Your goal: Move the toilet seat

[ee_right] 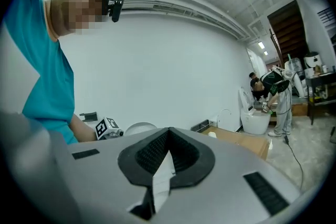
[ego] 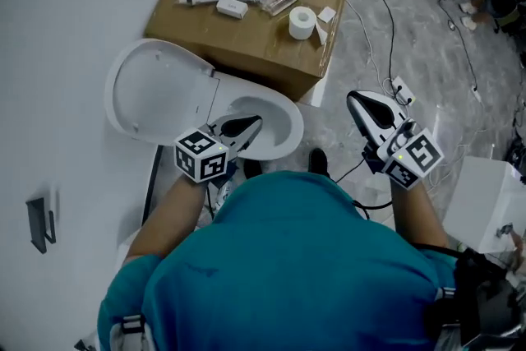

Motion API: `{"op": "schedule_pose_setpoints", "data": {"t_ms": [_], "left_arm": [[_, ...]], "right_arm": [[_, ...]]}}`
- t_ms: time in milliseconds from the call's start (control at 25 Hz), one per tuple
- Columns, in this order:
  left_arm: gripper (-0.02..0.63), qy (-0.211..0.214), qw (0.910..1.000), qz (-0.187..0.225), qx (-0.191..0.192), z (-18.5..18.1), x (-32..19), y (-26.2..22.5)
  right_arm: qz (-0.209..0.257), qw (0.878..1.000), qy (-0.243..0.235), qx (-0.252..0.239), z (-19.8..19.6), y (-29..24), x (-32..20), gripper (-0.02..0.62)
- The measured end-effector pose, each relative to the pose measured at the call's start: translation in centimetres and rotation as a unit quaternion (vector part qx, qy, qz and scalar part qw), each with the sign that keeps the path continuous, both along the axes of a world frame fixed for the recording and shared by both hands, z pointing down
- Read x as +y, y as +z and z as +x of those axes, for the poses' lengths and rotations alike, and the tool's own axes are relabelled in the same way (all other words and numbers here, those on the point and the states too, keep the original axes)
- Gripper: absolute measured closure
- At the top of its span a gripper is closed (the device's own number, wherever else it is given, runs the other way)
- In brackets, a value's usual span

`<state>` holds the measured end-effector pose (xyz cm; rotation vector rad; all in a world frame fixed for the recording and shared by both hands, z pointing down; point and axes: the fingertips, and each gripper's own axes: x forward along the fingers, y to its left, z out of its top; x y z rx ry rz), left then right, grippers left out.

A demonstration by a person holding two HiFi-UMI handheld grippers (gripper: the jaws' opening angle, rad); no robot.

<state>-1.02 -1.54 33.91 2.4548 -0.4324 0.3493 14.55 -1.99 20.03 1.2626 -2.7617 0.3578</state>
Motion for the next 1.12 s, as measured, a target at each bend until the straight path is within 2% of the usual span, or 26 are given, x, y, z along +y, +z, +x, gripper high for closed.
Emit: {"op": "schedule_pose_setpoints", "data": {"t_ms": [160, 280, 400, 520, 680, 760, 840, 1000, 1120], "left_arm": [[0.607, -0.021, 0.9974, -0.06, -0.034, 3.6, -0.8, 7.1], [0.607, -0.053, 0.9883, -0.13, -0.059, 5.7, -1.4, 13.4], [0.607, -0.055, 0.9771, -0.177, -0.105, 6.9, -1.6, 20.9], [0.606, -0.032, 0.9627, -0.223, -0.149, 8.1, -0.1, 28.7], [0.585, 0.001, 0.9477, -0.266, -0.177, 9.8, 0.5, 37.8], [0.55, 0.022, 0.9401, -0.279, -0.195, 10.4, 1.3, 42.1], [0.501, 0.038, 0.9287, -0.303, -0.21, 11.0, 2.8, 45.8], [0.382, 0.07, 0.9149, -0.333, -0.217, 12.9, 4.7, 50.4], [0.354, 0.097, 0.9104, -0.345, -0.207, 13.9, 6.4, 52.4]], "right_arm": [[-0.004, 0.999, -0.035, 0.014, 3.1, 4.1, -2.9, 0.606], [-0.007, 0.998, -0.062, 0.019, 5.2, 7.3, -5.9, 0.606], [-0.015, 0.997, -0.074, 0.024, 6.5, 11.2, -8.7, 0.606], [-0.032, 0.996, -0.075, 0.023, 7.1, 15.4, -10.1, 0.606], [-0.043, 0.996, -0.07, 0.023, 7.5, 21.2, -11.2, 0.606], [-0.053, 0.996, -0.065, 0.025, 7.9, 24.3, -11.1, 0.606], [-0.071, 0.995, -0.058, 0.025, 8.7, 27.1, -10.4, 0.606], [-0.091, 0.995, -0.047, 0.011, 9.8, 31.3, -9.0, 0.606], [-0.112, 0.992, -0.051, 0.016, 9.1, 34.2, -7.7, 0.606]]}}
